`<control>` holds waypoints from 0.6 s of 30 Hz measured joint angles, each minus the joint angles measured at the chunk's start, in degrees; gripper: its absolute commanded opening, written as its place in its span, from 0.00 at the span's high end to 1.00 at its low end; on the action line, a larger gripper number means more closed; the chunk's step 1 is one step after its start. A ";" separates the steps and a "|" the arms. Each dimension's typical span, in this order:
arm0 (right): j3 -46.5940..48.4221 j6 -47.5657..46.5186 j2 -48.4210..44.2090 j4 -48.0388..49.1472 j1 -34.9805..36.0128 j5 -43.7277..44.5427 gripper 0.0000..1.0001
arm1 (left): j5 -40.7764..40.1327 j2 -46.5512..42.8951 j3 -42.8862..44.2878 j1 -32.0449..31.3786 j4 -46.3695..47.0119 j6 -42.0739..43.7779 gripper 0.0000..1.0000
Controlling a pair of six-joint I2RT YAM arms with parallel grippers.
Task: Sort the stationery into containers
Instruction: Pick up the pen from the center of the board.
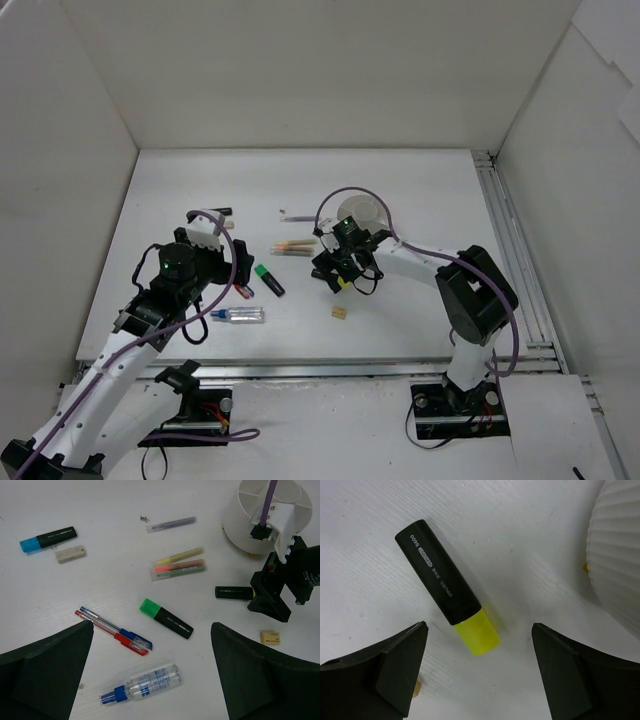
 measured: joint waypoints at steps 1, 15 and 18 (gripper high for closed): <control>0.00 -0.02 0.59 0.13 0.00 -0.26 0.24 | 0.00 0.02 0.00 0.00 0.02 0.09 0.01; -0.81 0.20 1.46 1.16 0.52 -3.17 0.95 | 3.78 1.18 0.00 0.00 1.27 1.90 0.01; -1.18 0.11 -0.59 0.07 0.59 -3.72 0.95 | 8.04 3.06 0.00 -0.07 2.23 3.78 0.01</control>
